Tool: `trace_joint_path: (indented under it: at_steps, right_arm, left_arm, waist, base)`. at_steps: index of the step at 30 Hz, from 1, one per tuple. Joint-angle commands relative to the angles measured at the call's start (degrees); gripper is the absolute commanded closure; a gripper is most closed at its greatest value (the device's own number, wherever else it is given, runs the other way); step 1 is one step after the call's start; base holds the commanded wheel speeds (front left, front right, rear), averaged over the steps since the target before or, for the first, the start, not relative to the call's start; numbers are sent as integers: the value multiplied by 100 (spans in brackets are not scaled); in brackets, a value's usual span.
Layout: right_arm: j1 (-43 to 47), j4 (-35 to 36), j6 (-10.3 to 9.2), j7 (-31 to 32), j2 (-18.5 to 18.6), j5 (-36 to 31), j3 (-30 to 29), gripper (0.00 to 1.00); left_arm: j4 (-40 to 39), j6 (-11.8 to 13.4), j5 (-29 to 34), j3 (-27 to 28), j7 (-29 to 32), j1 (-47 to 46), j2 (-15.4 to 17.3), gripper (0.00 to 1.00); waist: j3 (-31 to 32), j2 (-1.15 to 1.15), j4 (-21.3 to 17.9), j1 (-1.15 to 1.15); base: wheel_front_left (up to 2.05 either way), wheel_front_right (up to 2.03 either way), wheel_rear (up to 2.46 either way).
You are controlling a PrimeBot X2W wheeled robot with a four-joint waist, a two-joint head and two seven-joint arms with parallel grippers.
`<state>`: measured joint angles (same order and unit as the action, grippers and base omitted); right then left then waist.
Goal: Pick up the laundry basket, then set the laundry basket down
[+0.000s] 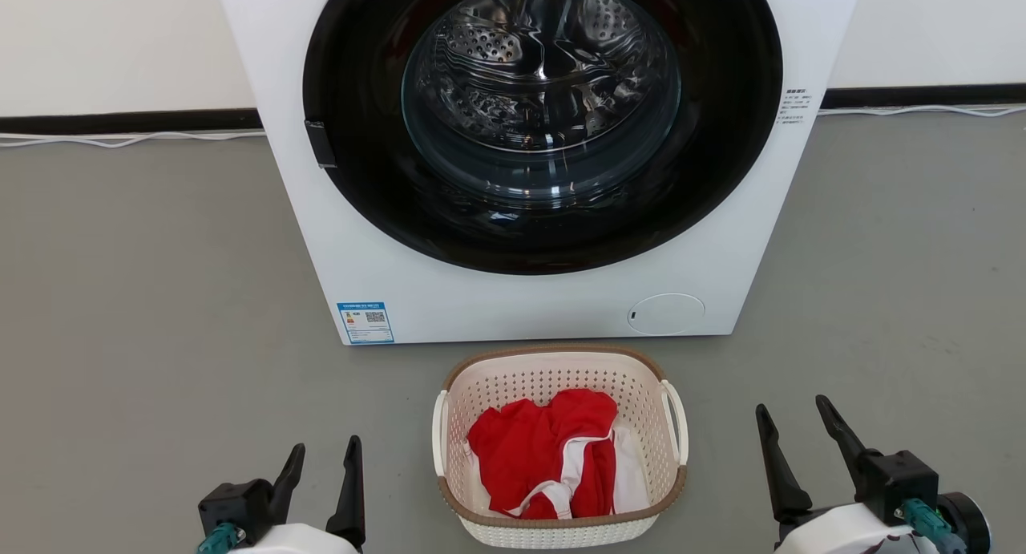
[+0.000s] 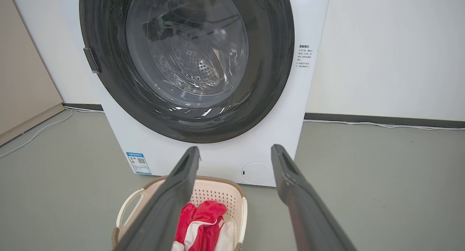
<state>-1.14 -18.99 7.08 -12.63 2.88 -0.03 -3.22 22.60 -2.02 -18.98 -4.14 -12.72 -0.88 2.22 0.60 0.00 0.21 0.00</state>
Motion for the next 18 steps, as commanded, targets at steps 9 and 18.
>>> trace_joint_path:
  at_steps: [9,18]
  right_arm:
    - [-86,68,41,-237,3,-754,62,0]
    - [-87,31,41,-237,1,-651,52,0]
  left_arm:
    - [-96,75,663,131,-228,-338,65,0]
    - [-76,60,662,159,-228,-334,65,0]
  waist:
    - [-16,0,-4,0]
    - [-12,0,-14,0]
  base:
    - [0,0,0]
    - [0,0,0]
